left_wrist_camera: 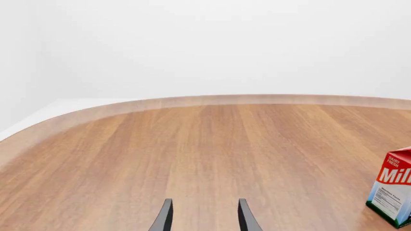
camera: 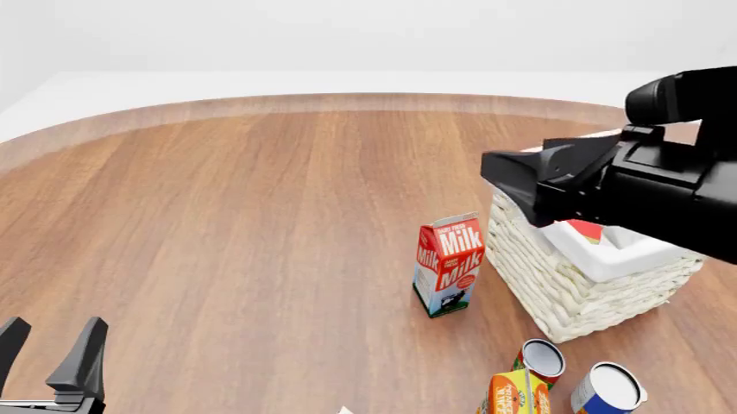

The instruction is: Pick up the cream cheese box and the butter, and put them in the basket.

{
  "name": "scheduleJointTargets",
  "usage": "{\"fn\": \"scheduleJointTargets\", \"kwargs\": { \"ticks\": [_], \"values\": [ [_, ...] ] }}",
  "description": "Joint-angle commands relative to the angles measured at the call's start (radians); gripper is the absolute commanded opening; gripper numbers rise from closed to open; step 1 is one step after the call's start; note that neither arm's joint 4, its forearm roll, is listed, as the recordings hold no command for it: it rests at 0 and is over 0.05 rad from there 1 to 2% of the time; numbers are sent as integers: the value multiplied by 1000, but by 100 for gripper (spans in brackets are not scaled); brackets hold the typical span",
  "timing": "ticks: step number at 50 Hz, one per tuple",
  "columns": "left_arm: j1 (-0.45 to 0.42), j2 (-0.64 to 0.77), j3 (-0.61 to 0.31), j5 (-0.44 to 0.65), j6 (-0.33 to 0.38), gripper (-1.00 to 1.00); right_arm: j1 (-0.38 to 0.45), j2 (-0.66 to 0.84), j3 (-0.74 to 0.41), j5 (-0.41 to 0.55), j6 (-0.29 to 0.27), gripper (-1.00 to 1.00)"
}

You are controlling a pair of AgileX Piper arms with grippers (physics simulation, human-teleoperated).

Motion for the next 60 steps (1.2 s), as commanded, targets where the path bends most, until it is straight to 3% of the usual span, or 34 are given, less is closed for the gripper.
{"fn": "scheduleJointTargets", "kwargs": {
  "ticks": [1, 6, 38, 60],
  "values": [
    [0, 0, 0, 0, 0, 100, 80, 25, -1, 2, -19, 100],
    [0, 0, 0, 0, 0, 100, 106, 40, -32, 29, -24, 100],
    [0, 0, 0, 0, 0, 100, 316, 228, 55, -96, 23, 100],
    [0, 0, 0, 0, 0, 100, 341, 298, 118, -143, 50, 100]
  ]
}}
